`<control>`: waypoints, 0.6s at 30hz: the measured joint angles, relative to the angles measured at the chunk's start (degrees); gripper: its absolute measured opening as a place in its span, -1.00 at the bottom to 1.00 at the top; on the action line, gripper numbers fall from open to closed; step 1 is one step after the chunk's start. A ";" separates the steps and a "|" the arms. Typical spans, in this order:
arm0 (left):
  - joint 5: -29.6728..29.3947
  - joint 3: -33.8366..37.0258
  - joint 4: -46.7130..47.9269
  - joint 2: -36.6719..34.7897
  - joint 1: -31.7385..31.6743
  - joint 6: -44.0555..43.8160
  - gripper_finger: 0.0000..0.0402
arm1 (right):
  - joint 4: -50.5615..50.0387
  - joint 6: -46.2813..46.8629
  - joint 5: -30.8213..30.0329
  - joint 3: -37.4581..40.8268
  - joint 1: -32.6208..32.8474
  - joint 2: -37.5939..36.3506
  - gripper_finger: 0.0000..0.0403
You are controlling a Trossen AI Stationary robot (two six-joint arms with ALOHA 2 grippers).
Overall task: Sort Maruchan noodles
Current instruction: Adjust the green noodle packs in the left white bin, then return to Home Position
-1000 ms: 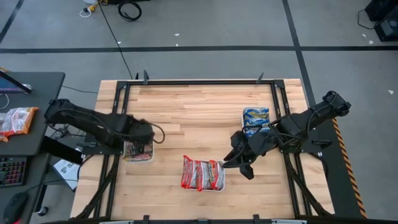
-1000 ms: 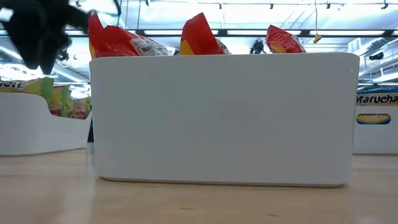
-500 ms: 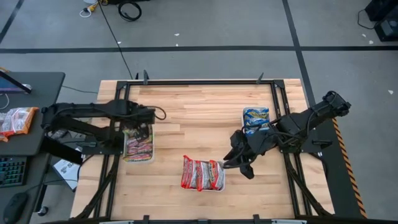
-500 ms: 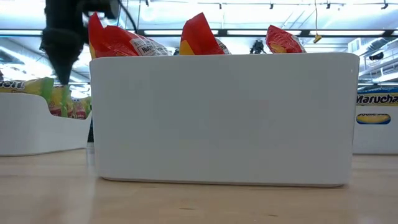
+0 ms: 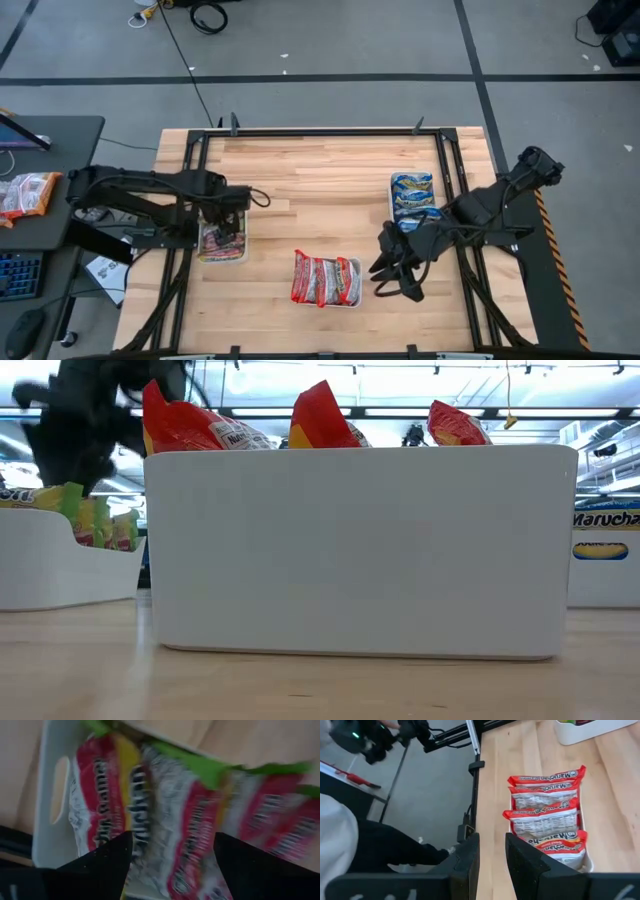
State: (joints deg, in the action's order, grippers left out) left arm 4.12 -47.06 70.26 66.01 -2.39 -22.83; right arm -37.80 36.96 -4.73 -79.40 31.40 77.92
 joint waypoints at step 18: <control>-9.40 -22.12 -27.30 -9.01 0.19 -6.89 0.17 | -4.78 -29.79 -1.45 0.00 -10.62 -5.95 -0.58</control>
State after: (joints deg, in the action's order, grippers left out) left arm -5.28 -69.18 42.96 57.01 -2.21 -29.72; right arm -42.58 7.16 -6.19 -79.40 20.78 71.96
